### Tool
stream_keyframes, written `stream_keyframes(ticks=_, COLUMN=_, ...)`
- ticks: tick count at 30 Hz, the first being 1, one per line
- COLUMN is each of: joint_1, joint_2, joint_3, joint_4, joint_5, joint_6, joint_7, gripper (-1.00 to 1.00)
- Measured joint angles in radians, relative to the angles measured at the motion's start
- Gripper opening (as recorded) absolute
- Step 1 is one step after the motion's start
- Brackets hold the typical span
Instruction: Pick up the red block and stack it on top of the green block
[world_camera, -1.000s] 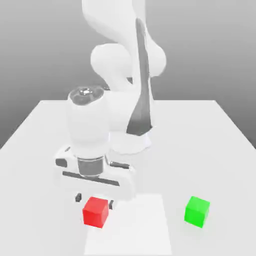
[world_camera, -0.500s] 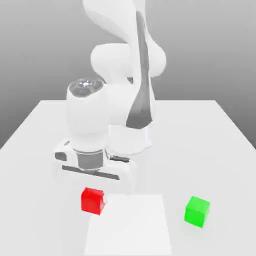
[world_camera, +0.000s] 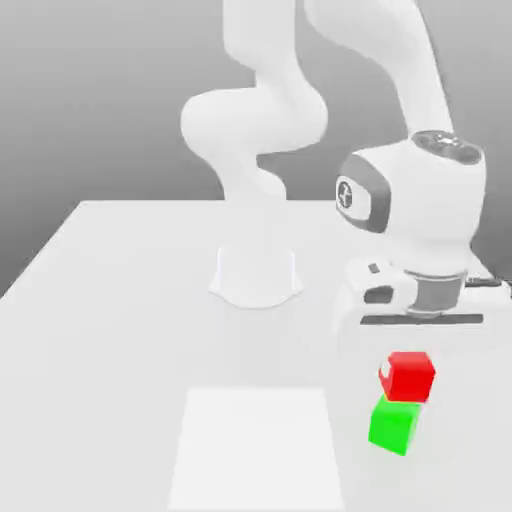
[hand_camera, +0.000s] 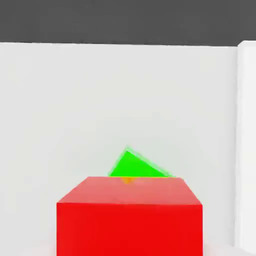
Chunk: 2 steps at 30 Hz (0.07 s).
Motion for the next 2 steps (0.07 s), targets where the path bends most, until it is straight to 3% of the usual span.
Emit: stream_keyframes(ticks=2, joint_1=0.000, joint_2=0.000, joint_3=0.000, joint_4=0.000, joint_5=0.000, joint_6=0.000, joint_7=0.000, gripper=1.00)
